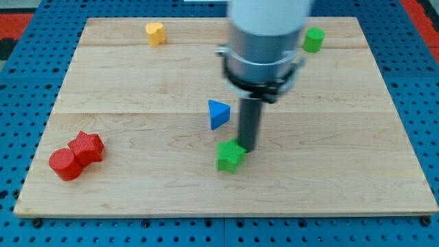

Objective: Slide the green circle to center

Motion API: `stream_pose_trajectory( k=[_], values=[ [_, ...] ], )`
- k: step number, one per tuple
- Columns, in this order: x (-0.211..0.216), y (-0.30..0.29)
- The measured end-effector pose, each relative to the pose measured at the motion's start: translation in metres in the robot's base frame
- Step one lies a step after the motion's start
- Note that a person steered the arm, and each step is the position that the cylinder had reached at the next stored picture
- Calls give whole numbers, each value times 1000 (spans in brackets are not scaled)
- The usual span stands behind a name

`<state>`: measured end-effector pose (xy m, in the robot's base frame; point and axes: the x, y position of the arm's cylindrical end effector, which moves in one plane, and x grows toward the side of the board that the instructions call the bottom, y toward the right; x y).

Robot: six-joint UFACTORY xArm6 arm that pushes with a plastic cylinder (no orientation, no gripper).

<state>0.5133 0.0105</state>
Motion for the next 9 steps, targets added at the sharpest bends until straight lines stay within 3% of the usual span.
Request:
stream_pose_trajectory(
  k=[1, 2, 3, 5, 6, 7, 8, 9],
  values=[
    [34, -38],
    [13, -10],
    [-15, 98],
    [-193, 200],
    [-245, 247],
    [-272, 207],
    [-226, 111],
    [-122, 82]
  ],
)
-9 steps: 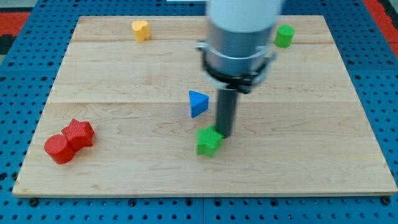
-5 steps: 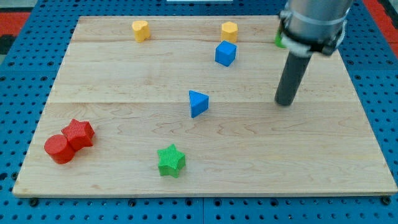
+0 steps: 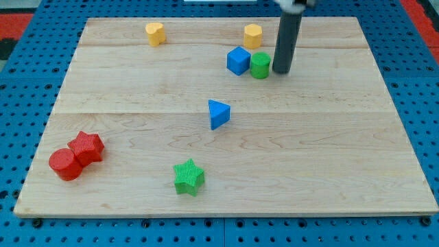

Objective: Slide the green circle to center

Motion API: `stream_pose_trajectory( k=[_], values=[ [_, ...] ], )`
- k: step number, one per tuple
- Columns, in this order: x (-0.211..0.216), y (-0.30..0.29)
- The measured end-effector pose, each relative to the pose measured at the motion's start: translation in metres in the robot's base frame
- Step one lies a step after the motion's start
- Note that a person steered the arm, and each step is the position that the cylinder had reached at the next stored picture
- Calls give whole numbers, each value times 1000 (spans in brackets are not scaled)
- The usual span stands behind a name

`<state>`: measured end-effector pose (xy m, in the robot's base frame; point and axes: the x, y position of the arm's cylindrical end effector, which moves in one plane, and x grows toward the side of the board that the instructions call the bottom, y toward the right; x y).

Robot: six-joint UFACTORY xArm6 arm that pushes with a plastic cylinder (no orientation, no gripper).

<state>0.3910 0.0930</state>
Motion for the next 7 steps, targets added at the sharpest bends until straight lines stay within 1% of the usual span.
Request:
stream_pose_trajectory(
  k=[1, 2, 3, 4, 5, 6, 7],
  values=[
    [-3, 46],
    [-59, 44],
    [-70, -34],
    [-31, -118],
    [-42, -128],
    [-52, -96],
    [-40, -121]
  ],
)
